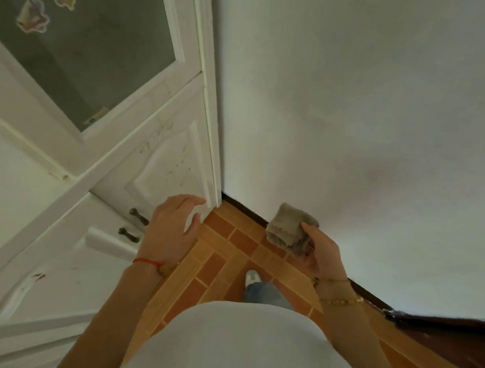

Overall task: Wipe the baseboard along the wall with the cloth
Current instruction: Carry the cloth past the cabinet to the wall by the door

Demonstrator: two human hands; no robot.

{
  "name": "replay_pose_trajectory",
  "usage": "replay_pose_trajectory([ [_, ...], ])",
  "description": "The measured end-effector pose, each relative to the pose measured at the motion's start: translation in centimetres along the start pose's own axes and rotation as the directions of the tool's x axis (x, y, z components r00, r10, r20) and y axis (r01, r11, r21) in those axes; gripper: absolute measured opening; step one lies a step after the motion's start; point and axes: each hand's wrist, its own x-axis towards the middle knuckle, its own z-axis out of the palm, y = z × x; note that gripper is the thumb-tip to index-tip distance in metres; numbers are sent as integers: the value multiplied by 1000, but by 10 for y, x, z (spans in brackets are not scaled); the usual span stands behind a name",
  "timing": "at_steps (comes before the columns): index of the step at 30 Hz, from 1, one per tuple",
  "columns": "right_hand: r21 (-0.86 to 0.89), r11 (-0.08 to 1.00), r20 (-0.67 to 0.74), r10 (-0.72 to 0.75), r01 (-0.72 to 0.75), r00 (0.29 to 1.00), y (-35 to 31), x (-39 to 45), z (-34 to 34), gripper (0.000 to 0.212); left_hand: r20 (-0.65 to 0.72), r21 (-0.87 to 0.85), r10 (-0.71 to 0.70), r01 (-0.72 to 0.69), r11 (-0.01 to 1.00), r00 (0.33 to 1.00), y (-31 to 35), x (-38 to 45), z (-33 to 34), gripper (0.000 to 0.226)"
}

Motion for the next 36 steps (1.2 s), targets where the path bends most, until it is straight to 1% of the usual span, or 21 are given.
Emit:
replay_pose_trajectory([
  [3, -78, 997, 32, 6, -4, 999, -33, 28, 11, 27, -44, 7, -30, 30, 1000, 999, 10, 30, 11, 42],
  [6, -142, 990, 84, 21, -9, 996, -58, 53, 22, 12, -109, -7, -96, 96, 995, 989, 16, 53, 22, 36],
  [9, -200, 980, 130, 47, -20, 990, -71, 78, 33, 11, -144, -24, -139, 137, 990, 980, 12, 68, 33, 34],
  [14, -248, 963, 84, 131, -106, 988, -61, 140, 48, 10, -132, 1, -180, 182, 983, 975, -18, 86, 61, 33],
  [19, -266, 948, 47, 196, -177, 979, -14, 218, 55, 27, -132, 25, -207, 212, 977, 969, -69, 103, 112, 36],
  [20, -273, 943, 39, 207, -189, 978, -3, 234, 55, 27, -123, 31, -208, 214, 976, 970, -82, 106, 125, 36],
  [23, -304, 928, 5, 227, -215, 974, 32, 284, 58, 11, -93, 60, -199, 204, 977, 976, -123, 116, 169, 40],
  [24, -334, 917, -6, 228, -217, 974, 46, 303, 58, 9, -91, 66, -199, 205, 976, 976, -137, 118, 187, 41],
  [29, -518, 838, -16, 189, -170, 982, 129, 414, 43, 9, -72, 118, -193, 201, 973, 979, -215, 128, 295, 38],
  [33, -603, 789, -1, 147, -118, 989, 190, 502, 28, 11, -35, 134, -205, 208, 969, 978, -280, 131, 393, 43],
  [36, -640, 766, 35, 110, -62, 993, 241, 569, 12, 6, 14, 185, -192, 186, 965, 981, -333, 131, 471, 45],
])
